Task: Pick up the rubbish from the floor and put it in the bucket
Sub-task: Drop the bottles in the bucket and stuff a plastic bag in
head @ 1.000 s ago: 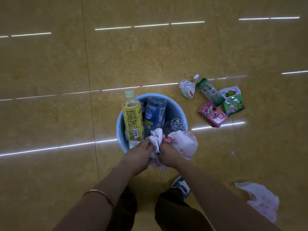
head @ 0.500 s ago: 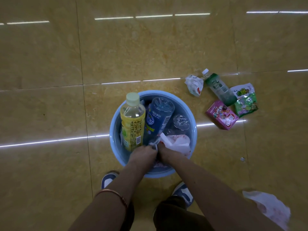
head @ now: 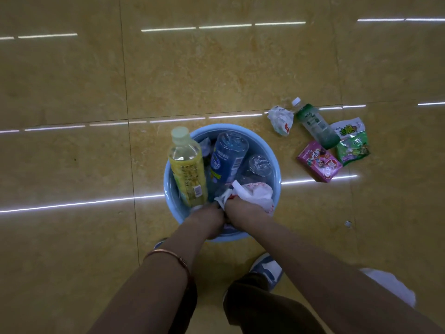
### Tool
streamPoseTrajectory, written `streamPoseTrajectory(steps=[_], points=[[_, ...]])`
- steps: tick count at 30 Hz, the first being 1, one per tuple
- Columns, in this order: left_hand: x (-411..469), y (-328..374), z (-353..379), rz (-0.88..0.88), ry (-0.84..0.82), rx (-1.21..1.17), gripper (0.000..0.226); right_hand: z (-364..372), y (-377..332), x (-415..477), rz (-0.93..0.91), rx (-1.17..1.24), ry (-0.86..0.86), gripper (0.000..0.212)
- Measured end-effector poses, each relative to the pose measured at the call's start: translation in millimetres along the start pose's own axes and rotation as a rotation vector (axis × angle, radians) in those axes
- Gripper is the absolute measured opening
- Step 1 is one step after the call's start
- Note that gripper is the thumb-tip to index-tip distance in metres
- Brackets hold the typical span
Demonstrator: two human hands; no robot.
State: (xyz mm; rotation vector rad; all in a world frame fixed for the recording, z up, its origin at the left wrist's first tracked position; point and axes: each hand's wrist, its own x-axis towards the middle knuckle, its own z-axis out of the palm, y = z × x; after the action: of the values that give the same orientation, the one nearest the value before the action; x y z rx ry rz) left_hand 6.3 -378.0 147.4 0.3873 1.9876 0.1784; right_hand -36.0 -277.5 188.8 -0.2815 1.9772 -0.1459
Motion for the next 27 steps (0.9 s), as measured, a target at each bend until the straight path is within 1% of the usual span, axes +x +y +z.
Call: streamPoseTrajectory(steps=[1,3,4,5,6,7,8,10,11,12,14,15,16,17,19,20,21,22,24,26,27], points=[[-3.3,4.1,-1.0,-0.012,0.013,0.021,0.044,-5.0,-0.4,-4.4,0.009,0.083,-0.016,0.030],[-16.6,11.9,-6.4,-0.079,0.126,0.032,0.041,-7.2,3.7,-10.2,-0.041,-0.013,0.043,0.030],[-26.2,16.7,-9.9,-0.091,0.178,0.038,0.041,-11.2,5.3,-15.2,-0.042,-0.071,0.040,0.032],[-34.8,19.8,-13.8,-0.071,0.248,0.058,0.043,-13.1,9.9,-19.9,-0.079,-0.148,0.072,0.034],[-43.0,21.1,-16.5,-0.050,0.315,0.070,0.044,-18.2,10.7,-29.1,-0.110,-0.150,0.076,0.035],[-51.0,21.4,-19.3,-0.037,0.412,0.080,0.044,-24.4,11.7,-37.6,-0.136,-0.190,0.095,0.035],[-59.5,22.1,-23.6,-0.029,0.466,0.070,0.044,-29.5,12.6,-47.2,-0.143,-0.245,0.102,0.034],[-76.1,24.9,-30.7,-0.041,0.495,0.083,0.055,-34.3,12.7,-64.9,-0.151,-0.317,0.111,0.028],[-84.0,29.1,-32.5,-0.050,0.523,0.098,0.059,-32.4,13.3,-71.7,-0.149,-0.317,0.146,0.025],[-89.9,33.3,-33.9,-0.052,0.550,0.109,0.061,-32.2,13.2,-79.7,-0.146,-0.300,0.225,0.022],[-100.8,39.7,-35.0,-0.071,0.616,0.136,0.061,-31.2,17.2,-90.9,-0.146,-0.215,0.509,0.021],[-105.2,39.7,-35.8,-0.116,0.630,0.123,0.063,-30.5,20.5,-94.9,-0.118,-0.174,0.645,0.027],[-108.4,37.6,-37.2,-0.172,0.651,0.099,0.065,-28.6,23.7,-97.4,-0.058,-0.119,0.756,0.039],[-108.8,35.0,-36.5,-0.232,0.648,0.072,0.065,-27.6,27.0,-99.7,0.025,-0.032,0.790,0.052],[-106.7,32.0,-29.8,-0.288,0.613,0.016,0.057,-22.5,32.3,-100.1,0.189,0.243,0.669,0.070],[-105.7,32.8,-27.0,-0.280,0.564,-0.028,0.051,-17.4,33.1,-96.6,0.215,0.369,0.576,0.071],[-103.5,34.5,-25.1,-0.266,0.511,-0.083,0.045,-11.3,31.0,-92.9,0.179,0.423,0.485,0.068],[-98.0,34.7,-20.7,-0.249,0.465,-0.143,0.042,-5.9,27.9,-89.0,0.110,0.423,0.426,0.061],[-87.5,32.7,-17.8,-0.196,0.383,-0.206,0.048,3.7,22.5,-81.1,-0.025,0.385,0.358,0.047],[-79.1,29.3,-25.6,-0.166,0.335,-0.247,0.051,9.2,20.4,-70.5,-0.076,0.337,0.260,0.043],[-75.0,25.6,-28.7,-0.164,0.314,-0.274,0.047,9.8,20.4,-63.7,-0.094,0.296,0.215,0.041]])
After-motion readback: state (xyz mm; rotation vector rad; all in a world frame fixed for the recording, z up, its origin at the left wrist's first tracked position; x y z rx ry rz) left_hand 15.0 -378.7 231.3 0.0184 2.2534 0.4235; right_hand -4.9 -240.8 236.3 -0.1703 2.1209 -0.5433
